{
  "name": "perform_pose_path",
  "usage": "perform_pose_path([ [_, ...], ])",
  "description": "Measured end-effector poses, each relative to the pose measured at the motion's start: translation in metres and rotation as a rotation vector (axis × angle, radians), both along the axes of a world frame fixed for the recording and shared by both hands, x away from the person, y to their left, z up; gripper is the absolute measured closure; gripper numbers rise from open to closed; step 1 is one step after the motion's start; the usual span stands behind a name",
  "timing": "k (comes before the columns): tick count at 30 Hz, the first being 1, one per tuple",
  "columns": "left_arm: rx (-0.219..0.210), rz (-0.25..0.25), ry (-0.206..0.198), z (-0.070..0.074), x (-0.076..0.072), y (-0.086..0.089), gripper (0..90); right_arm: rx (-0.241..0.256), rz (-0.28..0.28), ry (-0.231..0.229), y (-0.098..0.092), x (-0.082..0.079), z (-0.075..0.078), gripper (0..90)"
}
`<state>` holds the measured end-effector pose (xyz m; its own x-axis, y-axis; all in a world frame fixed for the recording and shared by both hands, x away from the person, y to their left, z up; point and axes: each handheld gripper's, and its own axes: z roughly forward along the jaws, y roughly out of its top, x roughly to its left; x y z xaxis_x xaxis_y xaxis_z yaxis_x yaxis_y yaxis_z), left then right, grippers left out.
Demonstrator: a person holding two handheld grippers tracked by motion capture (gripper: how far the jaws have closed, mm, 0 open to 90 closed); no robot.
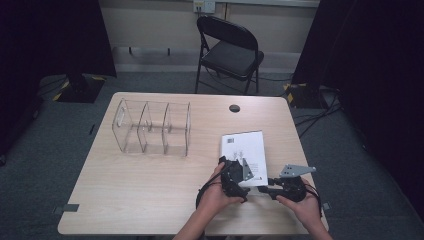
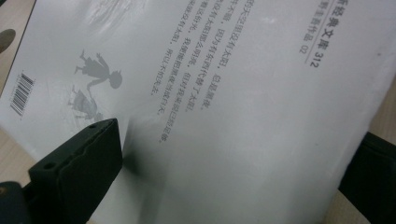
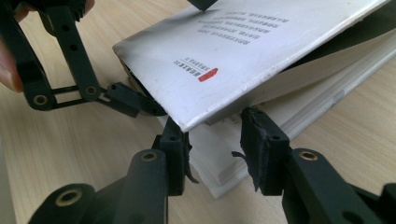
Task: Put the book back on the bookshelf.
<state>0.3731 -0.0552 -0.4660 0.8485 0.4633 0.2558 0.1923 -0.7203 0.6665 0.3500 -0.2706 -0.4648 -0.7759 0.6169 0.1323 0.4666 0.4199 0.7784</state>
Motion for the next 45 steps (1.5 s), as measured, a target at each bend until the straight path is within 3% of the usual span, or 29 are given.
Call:
perform_pose_path([
  [6,0.030,0.013,-0.032,-0.001,0.000,-0.004,0.7,0.004,-0.003,0.005,0.002,0.000,0.001,63.3],
  [10,0.044,-0.005,-0.043,0.003,-0.001,-0.001,9.8,0.005,-0.001,0.008,0.003,0.001,0.001,63.3],
  [12,0.031,-0.012,-0.075,0.003,-0.005,-0.001,13.3,0.008,-0.004,0.011,0.003,0.001,0.000,62.8],
  [14,0.031,-0.026,-0.100,0.002,-0.009,0.000,21.3,-0.002,0.006,0.011,0.003,0.002,-0.001,60.4],
  [18,0.025,-0.041,-0.110,0.001,-0.011,0.002,23.7,-0.011,0.025,0.005,0.003,0.002,-0.004,56.4],
  [20,0.018,-0.040,-0.105,0.002,-0.011,0.002,24.4,-0.057,0.019,0.001,0.002,0.003,-0.006,56.5],
  [25,0.051,-0.061,-0.095,0.006,-0.010,0.004,24.8,-0.076,-0.030,-0.009,0.001,0.007,-0.010,57.3],
  [26,0.028,-0.052,-0.095,0.004,-0.010,0.003,24.8,-0.076,-0.030,-0.009,0.001,0.007,-0.010,57.3],
  [33,0.037,-0.063,-0.089,0.004,-0.011,0.002,22.8,-0.063,-0.033,-0.023,0.007,0.010,-0.011,60.7],
  [34,0.052,-0.072,-0.106,0.004,-0.011,0.001,20.9,-0.060,-0.033,-0.022,0.007,0.010,-0.011,60.7],
  [35,0.042,-0.072,-0.096,0.003,-0.011,0.001,19.2,-0.057,-0.034,-0.021,0.006,0.010,-0.010,60.7],
  [36,0.062,-0.086,-0.094,0.004,-0.009,0.001,16.6,-0.056,-0.032,-0.026,0.006,0.009,-0.009,60.7],
  [37,0.031,-0.068,-0.090,0.002,-0.010,-0.001,13.7,-0.050,-0.034,-0.030,0.006,0.008,-0.008,60.8],
  [38,0.067,-0.068,-0.101,0.002,-0.009,-0.004,9.1,-0.025,-0.038,-0.026,0.005,0.008,-0.005,61.1],
  [40,0.067,-0.072,-0.096,0.001,-0.008,-0.005,3.1,-0.020,-0.034,-0.029,0.006,0.008,-0.004,61.2],
  [44,0.035,-0.048,-0.103,0.002,-0.002,-0.004,7.9,-0.025,-0.031,-0.025,0.006,0.007,-0.002,61.5],
  [45,-0.001,-0.038,-0.095,0.002,0.000,-0.004,11.1,-0.020,-0.030,-0.023,0.005,0.007,-0.002,61.5],
])
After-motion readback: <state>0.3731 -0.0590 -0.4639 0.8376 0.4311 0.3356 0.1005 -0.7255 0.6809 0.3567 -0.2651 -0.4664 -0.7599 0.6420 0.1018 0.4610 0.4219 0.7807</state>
